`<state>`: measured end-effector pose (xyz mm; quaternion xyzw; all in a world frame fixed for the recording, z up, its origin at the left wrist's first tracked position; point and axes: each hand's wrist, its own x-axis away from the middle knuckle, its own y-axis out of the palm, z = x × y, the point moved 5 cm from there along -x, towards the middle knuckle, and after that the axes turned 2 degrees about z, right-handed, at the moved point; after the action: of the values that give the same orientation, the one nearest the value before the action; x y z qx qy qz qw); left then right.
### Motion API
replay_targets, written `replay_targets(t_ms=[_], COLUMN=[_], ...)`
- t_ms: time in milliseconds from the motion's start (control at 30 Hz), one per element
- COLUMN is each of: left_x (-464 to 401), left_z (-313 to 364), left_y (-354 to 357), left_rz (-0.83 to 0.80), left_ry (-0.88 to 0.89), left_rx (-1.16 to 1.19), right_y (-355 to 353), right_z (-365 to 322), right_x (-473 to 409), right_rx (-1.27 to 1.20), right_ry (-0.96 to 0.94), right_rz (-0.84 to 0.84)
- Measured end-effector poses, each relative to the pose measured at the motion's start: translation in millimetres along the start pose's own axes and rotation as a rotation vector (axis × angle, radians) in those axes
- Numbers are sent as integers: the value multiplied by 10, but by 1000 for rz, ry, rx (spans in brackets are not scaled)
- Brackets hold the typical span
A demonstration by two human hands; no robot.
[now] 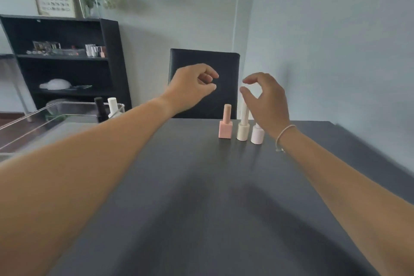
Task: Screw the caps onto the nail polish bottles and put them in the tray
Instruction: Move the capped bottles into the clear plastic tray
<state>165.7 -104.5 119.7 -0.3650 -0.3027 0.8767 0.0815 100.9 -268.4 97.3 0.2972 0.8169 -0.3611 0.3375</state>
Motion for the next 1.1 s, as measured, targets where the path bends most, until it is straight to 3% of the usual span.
replay_targets(t_ms=[200,400,1100], left_x=[-67,-48,-14], left_z=[272,238,229], left_y=[568,821,685], left_rz=[-180,-222,-13], left_ry=[55,17,45], left_rx=[-74,-109,53], right_y=[-233,-144,-173], right_z=[440,607,402], right_x=[119,209,295], right_rx=[10,-1,-55], right_ry=[136,176,166], right_rz=[2,-76,-51])
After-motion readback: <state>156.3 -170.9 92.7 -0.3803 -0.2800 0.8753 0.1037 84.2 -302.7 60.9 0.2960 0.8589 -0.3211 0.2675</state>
